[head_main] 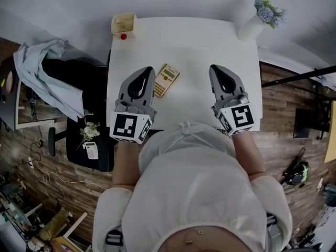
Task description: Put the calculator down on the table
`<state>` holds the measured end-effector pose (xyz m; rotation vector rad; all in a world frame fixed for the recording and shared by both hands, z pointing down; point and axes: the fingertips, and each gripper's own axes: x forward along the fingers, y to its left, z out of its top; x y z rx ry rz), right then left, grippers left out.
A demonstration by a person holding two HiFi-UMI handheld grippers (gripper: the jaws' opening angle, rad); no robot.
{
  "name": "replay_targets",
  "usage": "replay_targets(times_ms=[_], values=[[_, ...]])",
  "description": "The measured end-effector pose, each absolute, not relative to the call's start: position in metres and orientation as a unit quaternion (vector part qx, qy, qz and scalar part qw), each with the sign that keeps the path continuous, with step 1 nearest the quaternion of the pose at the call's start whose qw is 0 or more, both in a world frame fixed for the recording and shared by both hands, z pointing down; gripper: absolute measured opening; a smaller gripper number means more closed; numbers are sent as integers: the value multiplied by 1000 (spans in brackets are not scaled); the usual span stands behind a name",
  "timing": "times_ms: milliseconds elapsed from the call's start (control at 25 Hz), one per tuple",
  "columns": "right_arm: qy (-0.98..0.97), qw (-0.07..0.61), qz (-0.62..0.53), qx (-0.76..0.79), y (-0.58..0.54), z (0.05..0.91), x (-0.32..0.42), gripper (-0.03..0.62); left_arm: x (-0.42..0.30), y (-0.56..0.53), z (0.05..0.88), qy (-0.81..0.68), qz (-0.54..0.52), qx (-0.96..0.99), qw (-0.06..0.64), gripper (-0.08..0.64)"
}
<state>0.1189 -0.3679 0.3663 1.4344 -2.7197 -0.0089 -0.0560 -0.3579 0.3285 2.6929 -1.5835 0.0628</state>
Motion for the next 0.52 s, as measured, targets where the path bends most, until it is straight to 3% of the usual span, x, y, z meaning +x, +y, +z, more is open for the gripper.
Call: replay_targets(times_ms=[520], values=[[-890,45,4,453,-384,380,102,3,-63,-377,349,-505,36,862,22,20]])
